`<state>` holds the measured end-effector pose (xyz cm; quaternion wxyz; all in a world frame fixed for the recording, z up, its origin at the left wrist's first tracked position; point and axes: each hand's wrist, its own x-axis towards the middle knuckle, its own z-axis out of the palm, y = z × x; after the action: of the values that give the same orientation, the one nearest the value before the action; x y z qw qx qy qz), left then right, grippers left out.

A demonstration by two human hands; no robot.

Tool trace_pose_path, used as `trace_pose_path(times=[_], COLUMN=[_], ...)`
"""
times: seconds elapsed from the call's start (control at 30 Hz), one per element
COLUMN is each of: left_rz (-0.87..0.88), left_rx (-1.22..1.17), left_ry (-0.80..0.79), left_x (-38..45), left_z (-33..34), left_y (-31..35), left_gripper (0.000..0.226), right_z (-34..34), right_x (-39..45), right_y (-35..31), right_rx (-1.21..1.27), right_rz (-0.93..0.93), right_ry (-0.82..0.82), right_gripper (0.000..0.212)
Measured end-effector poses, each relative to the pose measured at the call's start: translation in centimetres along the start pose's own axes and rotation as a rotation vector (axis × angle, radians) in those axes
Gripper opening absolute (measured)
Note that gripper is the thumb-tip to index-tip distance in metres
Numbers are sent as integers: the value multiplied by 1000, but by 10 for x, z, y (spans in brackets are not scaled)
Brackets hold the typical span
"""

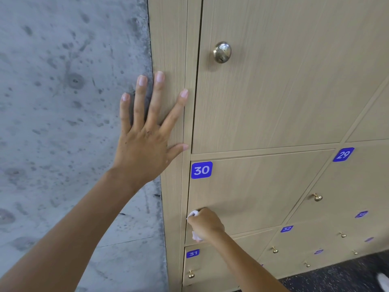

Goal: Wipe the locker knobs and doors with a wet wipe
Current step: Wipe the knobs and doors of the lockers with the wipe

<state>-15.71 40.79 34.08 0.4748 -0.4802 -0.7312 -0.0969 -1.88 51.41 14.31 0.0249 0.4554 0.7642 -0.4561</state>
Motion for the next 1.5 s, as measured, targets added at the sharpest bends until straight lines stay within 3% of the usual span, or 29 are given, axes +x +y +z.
trace_pose_path(times=[0.07,0.23,0.33,0.5,0.67,0.77,0.93,1.17,1.5], left_rz=[2,1,1,4,9,5,7,-47,-131], left_rx=[4,1,-3,1,1,-11,-20,-61,-188], left_ry=[-2,0,2,-3,-7,-8,-9,-47,-74], left_x=[0,0,0,1,0,0,1,1,-2], left_z=[0,-1,-1,-2,-2,-3,-4,-11,-14], left_y=[0,0,0,0,-1,-1,-1,10,66], left_gripper=[104,104,104,105,104,103,104,99,92], right_z=[1,-11,-16,-19,-25,-31,-46,-52,-89], right_x=[2,-1,-1,6,12,8,7,-10,-17], right_y=[0,9,15,18,20,25,31,33,52], right_rx=[-37,334,390,402,427,485,655,411,447], right_rz=[7,-24,-103,-72,39,136,175,-26,-209], right_ry=[-10,-217,-378,-530,-611,-579,-342,-228,-128], right_gripper=[25,13,14,11,28,25,12,11,22])
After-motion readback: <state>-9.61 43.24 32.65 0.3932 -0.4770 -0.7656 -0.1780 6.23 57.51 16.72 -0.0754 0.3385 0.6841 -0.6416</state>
